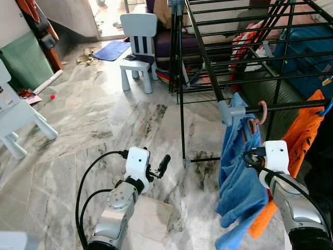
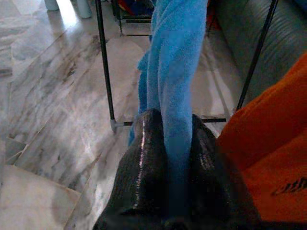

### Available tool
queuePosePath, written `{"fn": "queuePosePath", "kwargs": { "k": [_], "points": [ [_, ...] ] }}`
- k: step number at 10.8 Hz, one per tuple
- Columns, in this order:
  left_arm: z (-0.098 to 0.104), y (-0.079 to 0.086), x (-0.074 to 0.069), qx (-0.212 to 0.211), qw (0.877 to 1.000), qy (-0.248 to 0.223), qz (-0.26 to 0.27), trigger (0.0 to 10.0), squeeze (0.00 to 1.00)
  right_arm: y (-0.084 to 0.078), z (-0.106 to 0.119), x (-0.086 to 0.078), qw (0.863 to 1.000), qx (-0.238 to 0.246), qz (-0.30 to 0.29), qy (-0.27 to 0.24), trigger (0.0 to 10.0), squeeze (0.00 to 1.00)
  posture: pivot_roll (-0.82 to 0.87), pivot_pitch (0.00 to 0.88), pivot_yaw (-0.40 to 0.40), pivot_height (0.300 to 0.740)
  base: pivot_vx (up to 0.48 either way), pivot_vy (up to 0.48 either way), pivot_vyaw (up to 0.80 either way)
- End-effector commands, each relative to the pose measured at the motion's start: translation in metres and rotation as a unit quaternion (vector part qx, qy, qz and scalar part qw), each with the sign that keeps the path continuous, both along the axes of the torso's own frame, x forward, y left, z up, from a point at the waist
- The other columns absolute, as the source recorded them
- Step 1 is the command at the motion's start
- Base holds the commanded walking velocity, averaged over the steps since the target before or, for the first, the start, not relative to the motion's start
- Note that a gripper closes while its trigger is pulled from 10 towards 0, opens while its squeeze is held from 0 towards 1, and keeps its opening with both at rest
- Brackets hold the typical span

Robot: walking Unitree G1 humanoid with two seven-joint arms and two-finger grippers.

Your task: Hang hanger

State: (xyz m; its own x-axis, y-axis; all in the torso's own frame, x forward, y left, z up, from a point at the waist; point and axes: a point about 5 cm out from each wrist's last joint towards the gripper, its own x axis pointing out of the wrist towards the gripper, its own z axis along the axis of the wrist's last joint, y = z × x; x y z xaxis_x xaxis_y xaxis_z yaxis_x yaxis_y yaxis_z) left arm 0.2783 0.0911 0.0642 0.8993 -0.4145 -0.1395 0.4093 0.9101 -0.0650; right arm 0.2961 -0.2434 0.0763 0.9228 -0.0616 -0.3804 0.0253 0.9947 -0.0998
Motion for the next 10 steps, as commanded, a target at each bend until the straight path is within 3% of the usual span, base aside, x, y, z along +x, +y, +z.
{"fn": "queuePosePath", "kwargs": {
  "k": [1, 5, 6, 7, 8, 10],
  "points": [
    [-0.002, 0.001, 0.001, 0.006, 1.000, 0.005, 0.002, 10.0, 0.00, -0.002, 0.004, 0.000, 1.000, -0.007, -0.005, -0.006, 0.0, 0.00, -0.15, 0.062, 0.073, 0.740, 0.000, 0.000, 0.00],
    [-0.002, 0.001, 0.001, 0.007, 1.000, 0.002, 0.001, 10.0, 0.00, -0.003, 0.012, 0.003, 0.999, -0.040, -0.005, -0.031, 0.0, 0.00, -0.15, 0.049, 0.071, 0.740, 0.000, 0.000, 0.00],
    [-0.001, 0.002, 0.002, 0.006, 1.000, -0.002, 0.003, 10.0, 0.00, -0.001, 0.020, 0.003, 0.997, -0.047, -0.003, -0.068, 0.0, 0.00, -0.15, 0.042, 0.070, 0.740, 0.000, 0.000, 0.00],
    [0.002, 0.004, 0.004, 0.001, 1.000, -0.011, 0.014, 10.0, 0.00, 0.004, 0.028, 0.000, 0.994, -0.041, 0.000, -0.102, 6.7, 0.00, -0.15, 0.029, 0.069, 0.740, 0.000, 0.000, 0.00],
    [0.005, 0.004, 0.006, -0.001, 1.000, -0.017, 0.019, 10.0, 0.00, 0.008, 0.036, -0.005, 0.990, -0.044, 0.003, -0.136, 10.0, 0.00, -0.15, 0.026, 0.068, 0.740, 0.000, 0.000, 0.00],
    [0.004, 0.005, 0.007, -0.005, 0.999, -0.017, 0.029, 10.0, 0.00, 0.016, 0.029, -0.027, 0.988, -0.039, 0.003, -0.148, 10.0, 0.00, -0.15, 0.016, 0.070, 0.740, 0.000, 0.000, 0.00]
  ]
}}
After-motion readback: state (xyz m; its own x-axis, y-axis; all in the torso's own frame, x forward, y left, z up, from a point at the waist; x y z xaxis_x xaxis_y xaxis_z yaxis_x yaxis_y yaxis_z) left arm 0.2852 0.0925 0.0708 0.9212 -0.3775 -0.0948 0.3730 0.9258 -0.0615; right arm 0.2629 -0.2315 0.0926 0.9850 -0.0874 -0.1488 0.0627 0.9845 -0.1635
